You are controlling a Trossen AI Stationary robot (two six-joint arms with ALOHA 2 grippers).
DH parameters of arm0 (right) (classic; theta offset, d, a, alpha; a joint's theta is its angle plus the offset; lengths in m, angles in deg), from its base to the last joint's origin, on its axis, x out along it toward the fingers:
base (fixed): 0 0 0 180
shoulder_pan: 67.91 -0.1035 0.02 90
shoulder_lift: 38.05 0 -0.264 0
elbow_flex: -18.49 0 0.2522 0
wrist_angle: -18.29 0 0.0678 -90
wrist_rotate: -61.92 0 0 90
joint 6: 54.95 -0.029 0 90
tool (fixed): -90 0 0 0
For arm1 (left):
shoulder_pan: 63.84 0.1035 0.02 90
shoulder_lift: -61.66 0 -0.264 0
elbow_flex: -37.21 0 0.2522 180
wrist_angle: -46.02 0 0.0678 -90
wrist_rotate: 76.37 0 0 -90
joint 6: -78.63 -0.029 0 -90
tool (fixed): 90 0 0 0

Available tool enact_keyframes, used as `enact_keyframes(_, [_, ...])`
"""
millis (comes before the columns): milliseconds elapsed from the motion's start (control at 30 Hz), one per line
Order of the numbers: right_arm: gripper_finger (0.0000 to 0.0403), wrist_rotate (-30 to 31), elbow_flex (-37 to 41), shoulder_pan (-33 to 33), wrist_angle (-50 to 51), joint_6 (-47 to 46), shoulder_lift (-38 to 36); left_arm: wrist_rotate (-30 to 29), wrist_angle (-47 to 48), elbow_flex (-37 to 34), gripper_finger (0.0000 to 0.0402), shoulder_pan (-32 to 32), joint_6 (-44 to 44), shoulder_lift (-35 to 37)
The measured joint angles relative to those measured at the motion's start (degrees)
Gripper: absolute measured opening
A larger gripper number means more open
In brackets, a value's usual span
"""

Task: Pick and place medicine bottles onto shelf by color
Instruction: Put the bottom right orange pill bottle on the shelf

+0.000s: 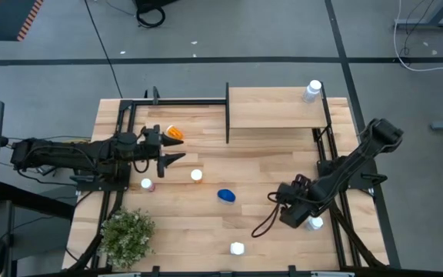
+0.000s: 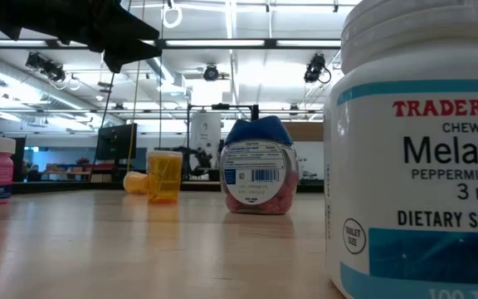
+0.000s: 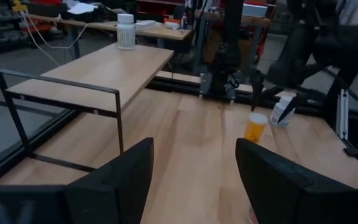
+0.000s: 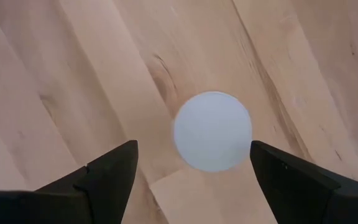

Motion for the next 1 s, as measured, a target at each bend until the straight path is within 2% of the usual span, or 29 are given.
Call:
enact_keyframes(167, [0.032, 0.0, 0.0, 0.2, 0.1, 1.3, 1.3, 0.0, 0.5, 0.0, 0.0235, 0.0, 2.5, 0.0])
enact_keyframes(600, [0.032, 0.9, 0.0, 4.0, 1.4, 3.7, 1.3, 0.0, 2.3, 0.0, 0.0231, -2.8, 2.6, 0.0])
enact_keyframes(1000, [0.032, 0.8, 0.0, 4.4, 1.2, 3.1, 1.3, 0.0, 2.3, 0.0, 0.0229, -3.8, 2.5, 0.0])
